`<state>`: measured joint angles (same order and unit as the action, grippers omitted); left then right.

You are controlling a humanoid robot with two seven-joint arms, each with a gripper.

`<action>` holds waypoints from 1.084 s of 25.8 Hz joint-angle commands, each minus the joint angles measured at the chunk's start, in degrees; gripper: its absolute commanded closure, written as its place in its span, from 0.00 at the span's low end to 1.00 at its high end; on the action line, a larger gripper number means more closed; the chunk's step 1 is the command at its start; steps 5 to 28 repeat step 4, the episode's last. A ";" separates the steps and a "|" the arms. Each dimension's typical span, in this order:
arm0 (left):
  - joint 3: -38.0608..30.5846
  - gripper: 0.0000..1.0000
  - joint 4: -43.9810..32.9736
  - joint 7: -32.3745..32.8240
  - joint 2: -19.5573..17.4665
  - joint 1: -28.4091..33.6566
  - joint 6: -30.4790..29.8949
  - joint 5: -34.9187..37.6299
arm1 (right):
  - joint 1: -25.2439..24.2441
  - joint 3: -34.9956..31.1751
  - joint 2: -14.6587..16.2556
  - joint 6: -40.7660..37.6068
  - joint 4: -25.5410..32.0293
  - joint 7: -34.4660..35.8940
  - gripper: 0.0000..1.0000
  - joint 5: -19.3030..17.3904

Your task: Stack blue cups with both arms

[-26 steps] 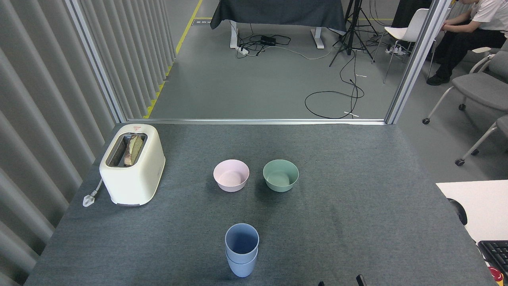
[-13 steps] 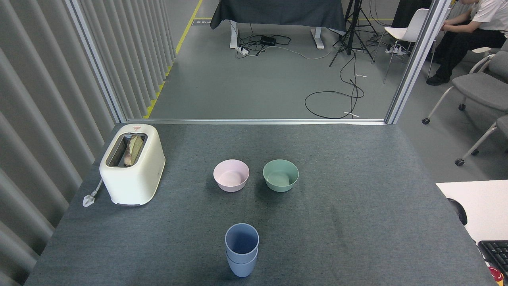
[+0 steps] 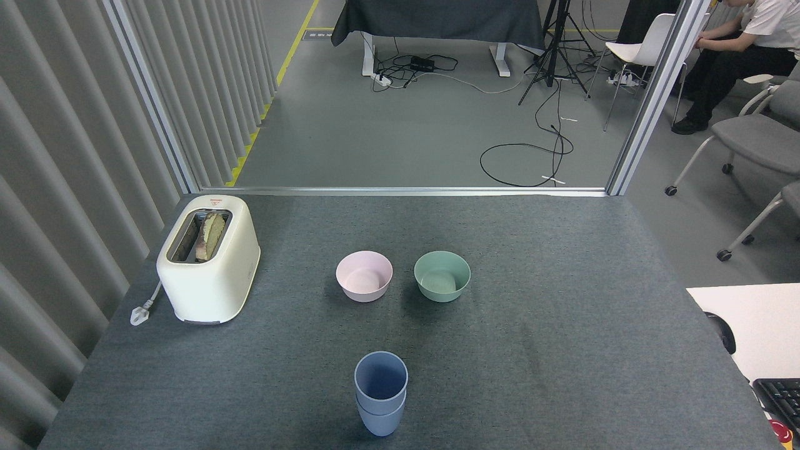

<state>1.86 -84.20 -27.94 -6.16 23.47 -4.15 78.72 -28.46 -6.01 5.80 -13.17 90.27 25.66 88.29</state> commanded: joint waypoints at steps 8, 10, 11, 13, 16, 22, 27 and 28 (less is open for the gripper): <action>-0.01 0.00 0.00 -0.01 0.09 0.00 0.20 -0.05 | -0.01 -1.55 0.00 -1.25 0.00 0.00 0.00 -0.31; -0.01 0.00 0.00 -0.01 0.09 0.00 0.20 -0.05 | -0.01 -1.55 0.00 -1.25 0.00 0.00 0.00 -0.31; -0.01 0.00 0.00 -0.01 0.09 0.00 0.20 -0.05 | -0.01 -1.55 0.00 -1.25 0.00 0.00 0.00 -0.31; -0.01 0.00 0.00 -0.01 0.09 0.00 0.20 -0.05 | -0.01 -1.55 0.00 -1.25 0.00 0.00 0.00 -0.31; -0.01 0.00 0.00 -0.01 0.09 0.00 0.20 -0.05 | -0.01 -1.55 0.00 -1.25 0.00 0.00 0.00 -0.31; -0.01 0.00 0.00 -0.01 0.09 0.00 0.20 -0.05 | -0.01 -1.55 0.00 -1.25 0.00 0.00 0.00 -0.31; -0.01 0.00 0.00 -0.01 0.09 0.00 0.20 -0.05 | -0.01 -1.55 0.00 -1.25 0.00 0.00 0.00 -0.31; -0.01 0.00 0.00 -0.01 0.09 0.00 0.20 -0.05 | -0.01 -1.55 0.00 -1.25 0.00 0.00 0.00 -0.31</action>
